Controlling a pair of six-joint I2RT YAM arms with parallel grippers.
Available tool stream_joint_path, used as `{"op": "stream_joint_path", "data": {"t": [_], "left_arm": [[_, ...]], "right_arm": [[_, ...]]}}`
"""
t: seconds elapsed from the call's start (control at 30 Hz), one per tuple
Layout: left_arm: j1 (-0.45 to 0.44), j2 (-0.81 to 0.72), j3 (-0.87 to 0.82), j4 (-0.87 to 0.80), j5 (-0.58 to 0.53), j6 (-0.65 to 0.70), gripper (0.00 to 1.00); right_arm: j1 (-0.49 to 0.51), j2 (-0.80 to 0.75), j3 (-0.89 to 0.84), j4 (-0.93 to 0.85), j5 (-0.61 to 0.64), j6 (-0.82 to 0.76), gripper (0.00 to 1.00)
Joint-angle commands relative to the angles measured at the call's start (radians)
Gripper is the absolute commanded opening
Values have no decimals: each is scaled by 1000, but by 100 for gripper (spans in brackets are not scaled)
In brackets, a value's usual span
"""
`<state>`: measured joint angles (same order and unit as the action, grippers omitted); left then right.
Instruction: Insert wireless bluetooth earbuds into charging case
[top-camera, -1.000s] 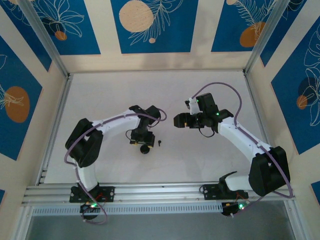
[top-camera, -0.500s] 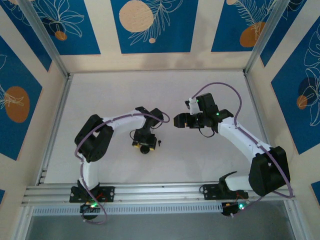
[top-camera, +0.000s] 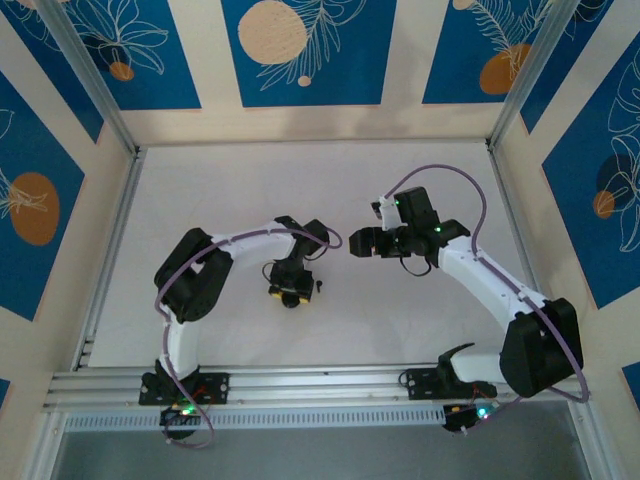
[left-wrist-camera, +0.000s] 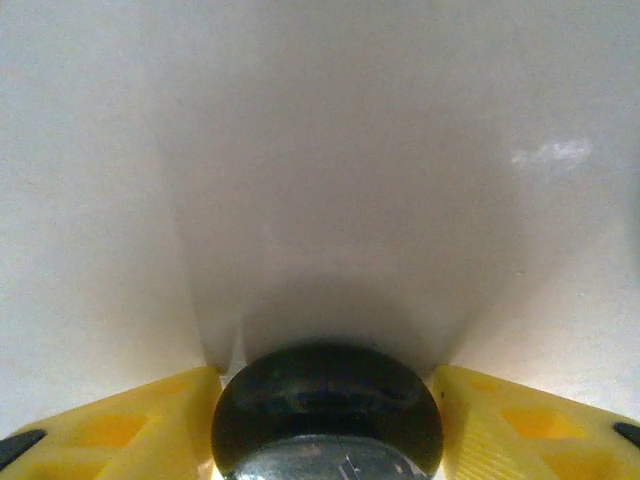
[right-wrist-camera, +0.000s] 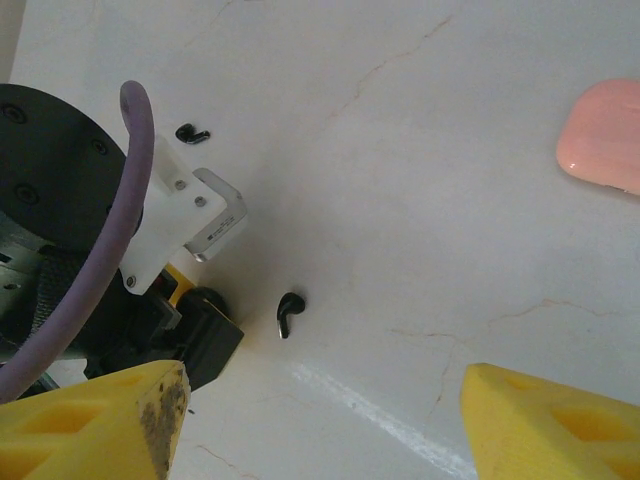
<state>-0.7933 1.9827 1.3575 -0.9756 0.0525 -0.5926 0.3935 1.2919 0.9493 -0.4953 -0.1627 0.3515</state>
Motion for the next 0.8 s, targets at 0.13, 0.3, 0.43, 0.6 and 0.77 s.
{"op": "stream_joint_path", "data": {"t": [0.13, 0.3, 0.43, 0.6, 0.77], "left_arm": [[-15, 11, -7, -13, -18, 25, 47], [-15, -44, -18, -14, -44, 47, 43], [-11, -123, -46, 18, -45, 60, 43], [-12, -255, -106, 131, -9, 86, 41], [-12, -410, -209, 303, 31, 171, 38]], "right_arm": [[-13, -63, -8, -40, 8, -11, 73], [-29, -91, -20, -33, -13, -3, 72], [-41, -108, -33, -20, -39, 23, 71], [-39, -153, -101, 69, -141, 35, 69], [-52, -204, -164, 147, -218, 44, 69]]}}
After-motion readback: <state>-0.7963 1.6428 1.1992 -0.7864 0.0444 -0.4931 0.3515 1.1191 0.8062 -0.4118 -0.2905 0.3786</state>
